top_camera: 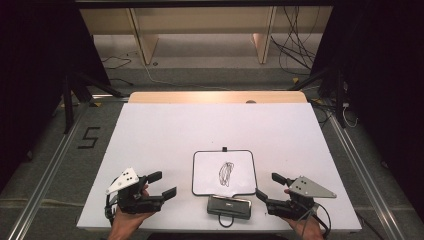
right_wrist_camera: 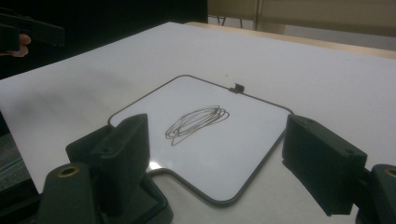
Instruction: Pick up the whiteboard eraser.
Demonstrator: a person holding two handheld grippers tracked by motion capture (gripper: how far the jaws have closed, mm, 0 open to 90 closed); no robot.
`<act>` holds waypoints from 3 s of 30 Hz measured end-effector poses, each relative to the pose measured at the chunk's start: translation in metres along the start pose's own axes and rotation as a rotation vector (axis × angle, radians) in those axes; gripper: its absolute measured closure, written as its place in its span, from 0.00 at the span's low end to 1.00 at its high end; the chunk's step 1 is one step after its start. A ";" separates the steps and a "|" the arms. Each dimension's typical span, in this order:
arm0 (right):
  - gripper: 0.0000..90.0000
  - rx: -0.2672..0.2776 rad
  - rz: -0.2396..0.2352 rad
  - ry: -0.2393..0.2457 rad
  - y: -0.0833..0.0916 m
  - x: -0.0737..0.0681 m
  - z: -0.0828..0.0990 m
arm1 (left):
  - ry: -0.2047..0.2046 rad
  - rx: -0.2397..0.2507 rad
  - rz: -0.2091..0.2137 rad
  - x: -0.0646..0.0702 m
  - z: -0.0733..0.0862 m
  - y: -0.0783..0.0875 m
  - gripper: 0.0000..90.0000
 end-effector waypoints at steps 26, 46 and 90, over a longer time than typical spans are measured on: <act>0.22 -0.225 -0.173 0.149 -0.025 -0.030 0.009 | 0.000 0.000 0.001 0.000 0.000 0.000 0.19; 0.24 -0.471 -0.236 0.329 -0.054 -0.054 0.040 | -0.002 0.002 0.004 0.001 -0.001 0.000 0.19; 0.42 -0.425 -0.289 0.403 -0.059 -0.061 0.046 | -0.002 -0.003 0.004 0.001 -0.001 0.001 0.19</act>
Point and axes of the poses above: each handheld gripper's, and its own axes: y roughly backward along the jaws, z roughly out of its underside, x roughly to its right, the point moved 8 cm from there along -y, roughly forward along the jaws, and after that the axes turned 4 degrees about -x, right-handed, at the moved point
